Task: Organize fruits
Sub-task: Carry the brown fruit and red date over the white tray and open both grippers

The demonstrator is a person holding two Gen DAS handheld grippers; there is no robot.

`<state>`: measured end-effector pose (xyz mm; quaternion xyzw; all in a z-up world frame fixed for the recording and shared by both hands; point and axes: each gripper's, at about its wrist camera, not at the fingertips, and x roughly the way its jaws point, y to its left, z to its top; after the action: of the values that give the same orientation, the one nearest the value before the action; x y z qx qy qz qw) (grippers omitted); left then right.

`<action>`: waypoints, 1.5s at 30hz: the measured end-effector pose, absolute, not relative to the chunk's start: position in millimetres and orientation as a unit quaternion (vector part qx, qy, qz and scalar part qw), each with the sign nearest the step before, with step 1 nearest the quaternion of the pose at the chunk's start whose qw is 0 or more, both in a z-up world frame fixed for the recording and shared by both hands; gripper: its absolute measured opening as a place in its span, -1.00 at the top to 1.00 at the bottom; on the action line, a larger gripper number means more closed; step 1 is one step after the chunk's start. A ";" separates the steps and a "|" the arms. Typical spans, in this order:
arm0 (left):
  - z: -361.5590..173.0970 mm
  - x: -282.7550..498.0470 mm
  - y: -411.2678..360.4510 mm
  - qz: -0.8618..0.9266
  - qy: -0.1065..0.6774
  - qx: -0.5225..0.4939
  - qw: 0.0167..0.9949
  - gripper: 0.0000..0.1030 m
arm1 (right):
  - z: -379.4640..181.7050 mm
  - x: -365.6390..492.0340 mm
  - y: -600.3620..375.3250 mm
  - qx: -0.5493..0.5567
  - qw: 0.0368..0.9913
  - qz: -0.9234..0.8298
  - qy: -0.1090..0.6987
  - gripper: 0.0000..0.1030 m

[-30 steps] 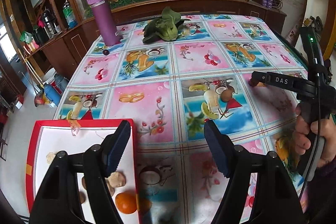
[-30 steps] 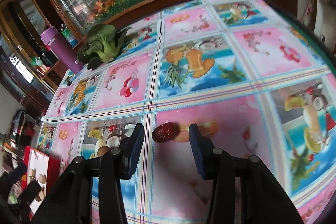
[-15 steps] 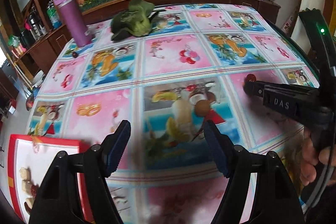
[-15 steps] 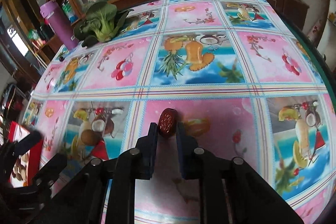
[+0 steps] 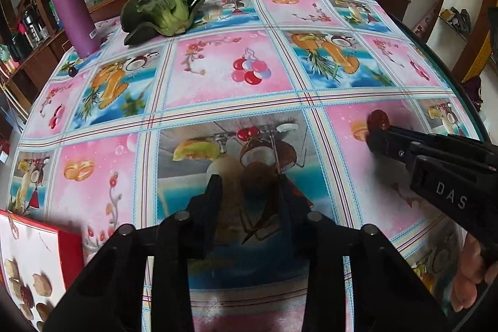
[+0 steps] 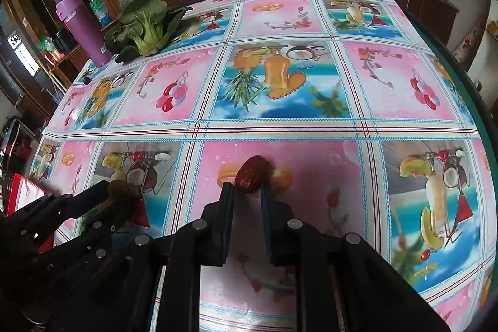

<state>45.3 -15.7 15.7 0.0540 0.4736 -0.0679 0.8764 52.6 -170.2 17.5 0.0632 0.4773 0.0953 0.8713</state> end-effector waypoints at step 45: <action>114.3 -140.8 78.4 -0.042 0.334 0.014 0.941 0.55 | 88.2 -78.7 -123.2 0.106 0.933 0.206 0.275 0.74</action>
<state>-140.8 78.4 114.3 0.0138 0.3342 -0.0420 0.9415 -78.7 -123.2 88.2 0.1057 0.2753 0.2061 0.9330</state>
